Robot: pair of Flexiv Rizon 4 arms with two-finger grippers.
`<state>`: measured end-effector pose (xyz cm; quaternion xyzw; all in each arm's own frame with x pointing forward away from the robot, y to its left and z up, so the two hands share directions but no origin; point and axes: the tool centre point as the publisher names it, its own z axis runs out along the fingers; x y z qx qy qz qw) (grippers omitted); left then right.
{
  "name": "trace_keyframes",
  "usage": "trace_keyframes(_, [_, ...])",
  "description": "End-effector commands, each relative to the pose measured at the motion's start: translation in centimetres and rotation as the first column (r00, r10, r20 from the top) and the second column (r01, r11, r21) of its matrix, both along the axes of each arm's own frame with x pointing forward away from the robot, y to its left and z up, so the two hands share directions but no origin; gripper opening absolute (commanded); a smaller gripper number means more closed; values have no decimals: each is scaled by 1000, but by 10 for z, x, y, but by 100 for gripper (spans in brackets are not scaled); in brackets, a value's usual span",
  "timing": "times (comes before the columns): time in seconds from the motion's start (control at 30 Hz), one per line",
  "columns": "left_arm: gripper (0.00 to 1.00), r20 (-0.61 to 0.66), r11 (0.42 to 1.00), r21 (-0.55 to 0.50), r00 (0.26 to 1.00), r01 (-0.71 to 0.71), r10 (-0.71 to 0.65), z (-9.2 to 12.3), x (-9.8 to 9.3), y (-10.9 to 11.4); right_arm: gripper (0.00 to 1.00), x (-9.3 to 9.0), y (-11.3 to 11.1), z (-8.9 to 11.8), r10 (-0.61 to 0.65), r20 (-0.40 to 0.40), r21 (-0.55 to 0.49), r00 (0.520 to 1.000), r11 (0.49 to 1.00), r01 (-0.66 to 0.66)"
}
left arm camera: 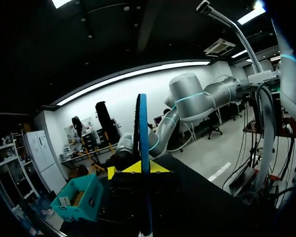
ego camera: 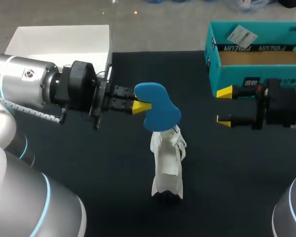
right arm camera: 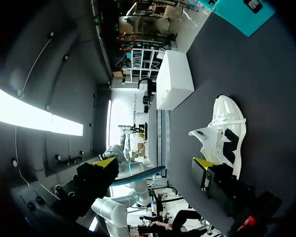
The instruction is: Take the shoe out of the shoebox, open the shoe tongue, remove and reinsert the insole, then place the shoe into the shoebox
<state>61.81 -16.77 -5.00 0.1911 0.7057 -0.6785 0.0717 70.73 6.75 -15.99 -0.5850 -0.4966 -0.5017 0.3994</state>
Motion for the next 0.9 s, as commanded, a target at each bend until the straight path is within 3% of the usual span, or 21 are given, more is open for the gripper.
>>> trace_keyframes(0.03, [0, 364, 989, 5, 921, 148, -140, -15, 30, -14, 100, -1, 1, 0, -4, 0, -1, 1000, 1000, 4])
trace_keyframes(0.27, [0, 631, 970, 178, 737, 165, -241, -27, 56, -11, 100, -1, 1, 0, -4, 0, -1, 1000, 1000, 4])
trace_keyframes(0.77, [0, 617, 976, 163, 757, 145, -216, -28, 56, -11, 100, -1, 1, 0, -4, 0, -1, 1000, 1000, 4])
trace_keyframes(0.83, [0, 732, 950, 290, 612, 117, -299, -41, 61, -9, 100, -1, 1, 0, -4, 0, -1, 1000, 1000, 4])
trace_keyframes(0.87, [0, 773, 951, 294, 561, 99, -297, -46, 64, -9, 100, -1, 1, 0, -4, 0, -1, 1000, 1000, 4])
trace_keyframes(0.9, [0, 783, 969, 238, 579, 61, -229, -48, 67, -11, 100, -1, 1, 0, -4, 0, -1, 1000, 1000, 4])
